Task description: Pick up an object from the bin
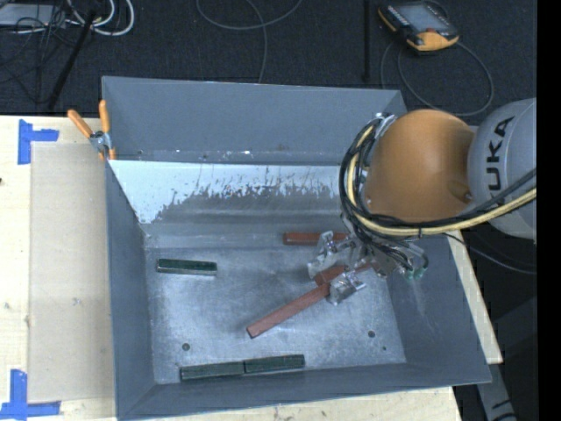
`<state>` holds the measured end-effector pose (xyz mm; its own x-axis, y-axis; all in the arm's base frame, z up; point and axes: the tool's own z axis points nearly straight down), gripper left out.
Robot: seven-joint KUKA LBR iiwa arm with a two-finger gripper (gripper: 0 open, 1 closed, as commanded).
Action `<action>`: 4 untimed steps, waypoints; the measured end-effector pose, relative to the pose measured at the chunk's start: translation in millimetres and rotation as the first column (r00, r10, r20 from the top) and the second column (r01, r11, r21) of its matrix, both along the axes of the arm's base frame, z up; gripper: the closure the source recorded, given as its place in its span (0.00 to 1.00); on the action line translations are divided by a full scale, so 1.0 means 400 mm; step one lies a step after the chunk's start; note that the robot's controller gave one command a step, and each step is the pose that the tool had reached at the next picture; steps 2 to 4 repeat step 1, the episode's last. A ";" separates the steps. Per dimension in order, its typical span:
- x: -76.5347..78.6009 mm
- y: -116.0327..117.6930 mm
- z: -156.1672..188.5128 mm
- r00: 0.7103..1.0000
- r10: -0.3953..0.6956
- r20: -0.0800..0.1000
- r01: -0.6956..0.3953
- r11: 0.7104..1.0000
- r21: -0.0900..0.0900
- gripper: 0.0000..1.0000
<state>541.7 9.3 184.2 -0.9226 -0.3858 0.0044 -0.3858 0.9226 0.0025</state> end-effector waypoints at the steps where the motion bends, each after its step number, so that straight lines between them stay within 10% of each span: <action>1: 0.000 -0.015 0.177 1.000 0.007 0.005 -0.007 1.000 0.001 1.00; 4: 0.000 -0.015 0.177 1.000 0.007 0.005 -0.007 1.000 0.001 1.00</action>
Offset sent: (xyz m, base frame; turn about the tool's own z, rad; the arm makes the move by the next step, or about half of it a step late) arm 0.0000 0.0000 0.0000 0.0000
